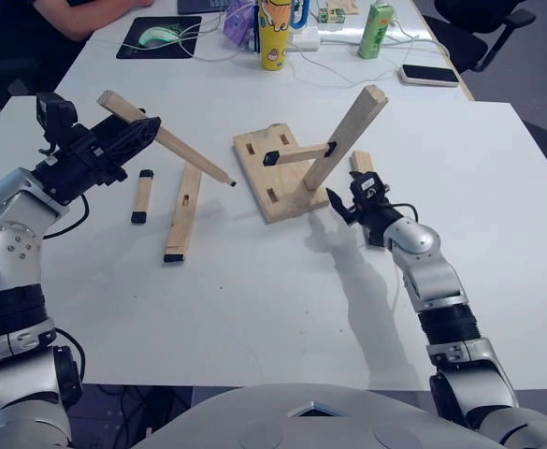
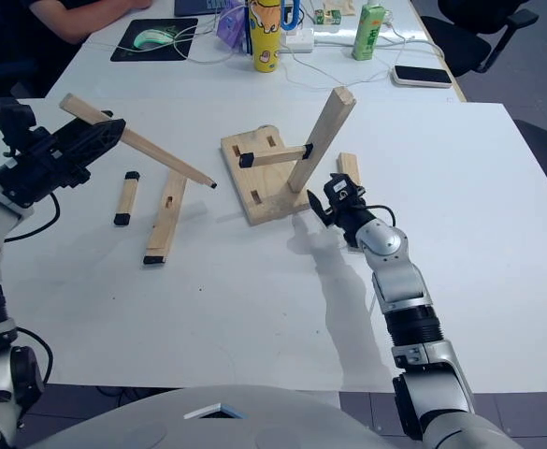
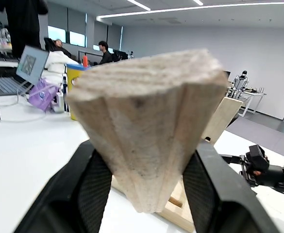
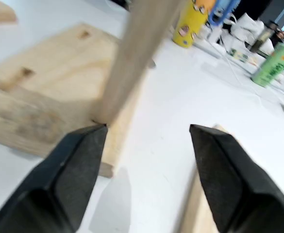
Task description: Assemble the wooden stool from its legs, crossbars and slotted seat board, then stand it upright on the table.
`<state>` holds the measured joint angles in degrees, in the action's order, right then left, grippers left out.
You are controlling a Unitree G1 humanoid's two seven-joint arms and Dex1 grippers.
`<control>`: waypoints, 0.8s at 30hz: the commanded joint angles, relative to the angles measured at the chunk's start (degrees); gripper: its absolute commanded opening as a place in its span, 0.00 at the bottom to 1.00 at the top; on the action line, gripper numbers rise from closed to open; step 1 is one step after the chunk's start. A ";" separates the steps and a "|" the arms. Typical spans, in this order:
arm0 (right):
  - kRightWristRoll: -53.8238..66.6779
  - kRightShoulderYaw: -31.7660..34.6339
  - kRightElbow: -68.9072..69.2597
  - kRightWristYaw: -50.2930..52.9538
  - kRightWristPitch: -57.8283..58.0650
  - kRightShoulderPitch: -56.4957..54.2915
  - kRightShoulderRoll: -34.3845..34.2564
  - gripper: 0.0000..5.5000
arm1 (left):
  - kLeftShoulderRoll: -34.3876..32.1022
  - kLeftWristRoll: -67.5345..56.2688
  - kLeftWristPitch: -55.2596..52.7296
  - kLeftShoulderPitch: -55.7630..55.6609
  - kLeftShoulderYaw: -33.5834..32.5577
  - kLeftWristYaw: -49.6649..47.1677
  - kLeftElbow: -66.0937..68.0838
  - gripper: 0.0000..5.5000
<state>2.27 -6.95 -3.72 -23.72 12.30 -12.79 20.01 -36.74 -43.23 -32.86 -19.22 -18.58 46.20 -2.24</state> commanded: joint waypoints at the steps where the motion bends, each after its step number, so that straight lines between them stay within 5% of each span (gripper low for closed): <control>1: 10.51 -2.76 11.76 -7.76 7.60 8.02 -2.81 0.43 | 2.49 3.55 4.96 -0.89 3.65 -0.18 -4.41 0.37; 15: 7.31 -2.06 -2.26 4.01 2.42 2.33 -15.71 0.01 | 6.08 14.68 16.19 -4.22 14.76 5.63 2.56 0.37; 24: 2.82 -1.47 -14.67 7.69 -0.01 -1.47 -16.23 0.00 | 8.47 14.21 17.28 -4.71 15.23 6.77 3.69 0.37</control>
<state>6.80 -8.16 -14.94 -17.07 11.10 -13.62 4.33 -28.84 -28.16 -15.17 -22.53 -3.34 52.52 1.95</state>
